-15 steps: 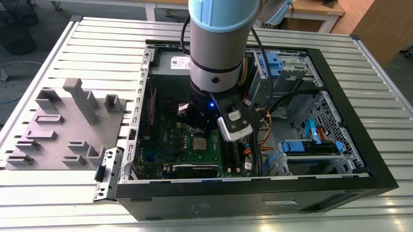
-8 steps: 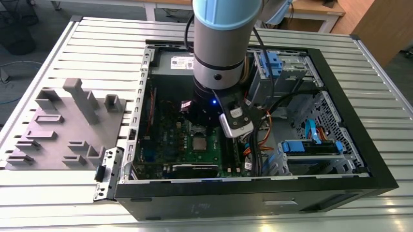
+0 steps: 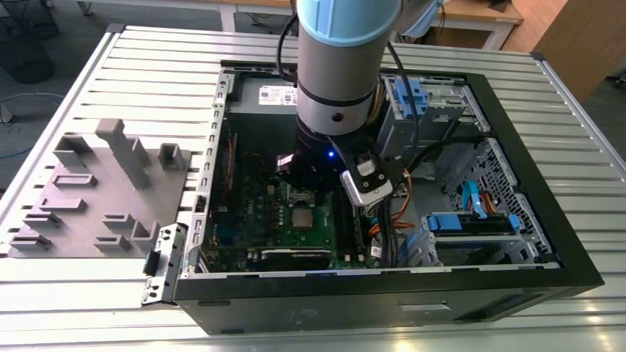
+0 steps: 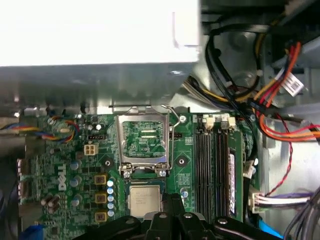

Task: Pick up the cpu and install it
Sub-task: 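Close the cpu cover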

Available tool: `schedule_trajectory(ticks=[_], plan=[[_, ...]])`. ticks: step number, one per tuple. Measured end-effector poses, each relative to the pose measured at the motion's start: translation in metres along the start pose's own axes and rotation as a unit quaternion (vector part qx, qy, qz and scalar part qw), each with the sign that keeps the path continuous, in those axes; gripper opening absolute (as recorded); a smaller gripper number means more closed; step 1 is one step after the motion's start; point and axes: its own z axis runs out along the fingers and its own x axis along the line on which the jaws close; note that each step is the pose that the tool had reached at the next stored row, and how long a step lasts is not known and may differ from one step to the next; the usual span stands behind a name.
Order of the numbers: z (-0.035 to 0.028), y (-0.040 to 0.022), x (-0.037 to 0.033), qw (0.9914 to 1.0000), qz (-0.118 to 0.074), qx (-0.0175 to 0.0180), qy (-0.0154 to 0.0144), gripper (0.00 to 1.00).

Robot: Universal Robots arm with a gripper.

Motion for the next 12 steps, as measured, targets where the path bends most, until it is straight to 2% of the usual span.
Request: schedule_trajectory(ticks=[3,6,9,12], plan=[[0.0005,0.0000,0.0000,0.99964,-0.027,-0.0009,0.0003,0.11],[0.0011,0.0000,0.0000,0.99857,-0.053,-0.0020,0.0005,0.11],[0.0015,0.0000,0.0000,0.99688,-0.079,-0.0031,0.0008,0.11],[0.0020,0.0000,0.0000,0.99447,-0.105,-0.0043,0.0010,0.11]])
